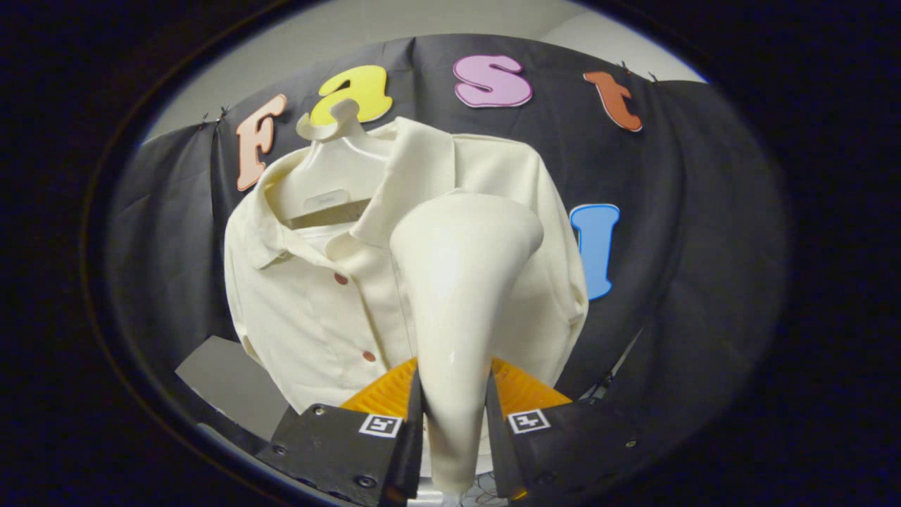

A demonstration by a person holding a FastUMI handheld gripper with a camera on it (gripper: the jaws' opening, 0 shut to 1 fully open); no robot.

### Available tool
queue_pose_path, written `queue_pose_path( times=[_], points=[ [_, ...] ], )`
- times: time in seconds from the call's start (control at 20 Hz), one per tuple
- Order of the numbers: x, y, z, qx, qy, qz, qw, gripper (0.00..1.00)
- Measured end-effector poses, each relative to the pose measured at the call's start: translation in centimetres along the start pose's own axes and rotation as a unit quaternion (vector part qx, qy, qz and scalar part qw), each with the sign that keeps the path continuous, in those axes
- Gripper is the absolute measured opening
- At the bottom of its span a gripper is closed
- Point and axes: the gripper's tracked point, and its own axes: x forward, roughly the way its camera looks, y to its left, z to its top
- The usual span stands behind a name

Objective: Iron the clothes twice with a garment steamer, once on the left side and once on the right side.

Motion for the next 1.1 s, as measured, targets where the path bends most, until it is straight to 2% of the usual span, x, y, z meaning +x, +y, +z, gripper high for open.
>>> queue_pose_path(
  times=[0.25,0.7,1.1],
  points=[
    [1.8,0.2,-5.7,-0.019,0.043,0.013,0.999,0.42],
    [3.7,0.7,-16.6,0.008,0.119,0.017,0.993,0.42],
    [3.9,0.6,-23.4,0.030,0.164,0.014,0.986,0.42]
  ],
)
